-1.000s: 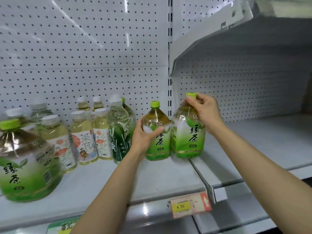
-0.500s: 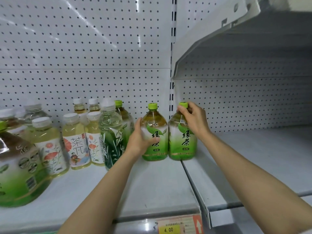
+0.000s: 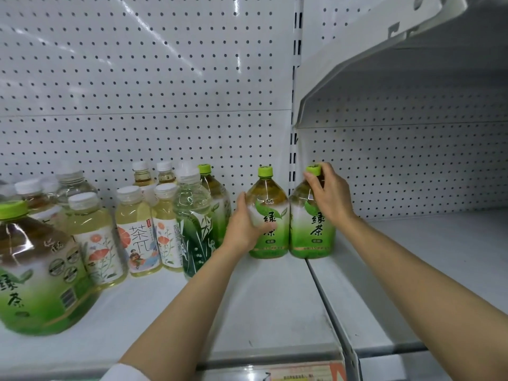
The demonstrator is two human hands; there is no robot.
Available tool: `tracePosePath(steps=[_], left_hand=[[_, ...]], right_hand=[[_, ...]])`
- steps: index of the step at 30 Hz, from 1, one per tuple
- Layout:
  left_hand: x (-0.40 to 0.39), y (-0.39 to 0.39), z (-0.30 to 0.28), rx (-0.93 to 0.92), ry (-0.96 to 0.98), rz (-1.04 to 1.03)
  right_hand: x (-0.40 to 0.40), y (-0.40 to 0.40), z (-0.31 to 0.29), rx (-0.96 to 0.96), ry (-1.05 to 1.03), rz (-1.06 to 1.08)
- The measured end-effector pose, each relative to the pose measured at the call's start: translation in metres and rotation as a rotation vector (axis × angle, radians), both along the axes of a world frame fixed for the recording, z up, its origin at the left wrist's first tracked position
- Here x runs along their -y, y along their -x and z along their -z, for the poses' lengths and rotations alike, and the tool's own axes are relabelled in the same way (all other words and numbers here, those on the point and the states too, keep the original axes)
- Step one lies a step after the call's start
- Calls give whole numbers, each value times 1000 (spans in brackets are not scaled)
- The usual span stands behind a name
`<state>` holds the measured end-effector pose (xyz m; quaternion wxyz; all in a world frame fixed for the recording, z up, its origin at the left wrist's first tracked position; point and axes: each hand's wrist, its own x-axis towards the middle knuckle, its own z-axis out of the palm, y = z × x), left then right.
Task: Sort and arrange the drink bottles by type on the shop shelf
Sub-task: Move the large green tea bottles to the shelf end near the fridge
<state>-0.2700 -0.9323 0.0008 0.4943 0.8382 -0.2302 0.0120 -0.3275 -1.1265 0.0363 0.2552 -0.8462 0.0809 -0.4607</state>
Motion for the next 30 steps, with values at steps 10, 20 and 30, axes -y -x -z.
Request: tracePosePath(steps=[10,20,30], left_hand=[[-18,14,-102,849,-604,-244],[-65,-100,-201,171,-978,110],[-65,-127,-174,449,-1111,186]], right_hand=[[-18,4,7,24,475,66],[-9,23,4,-18,273,44],[-23,23,5,-100,126,96]])
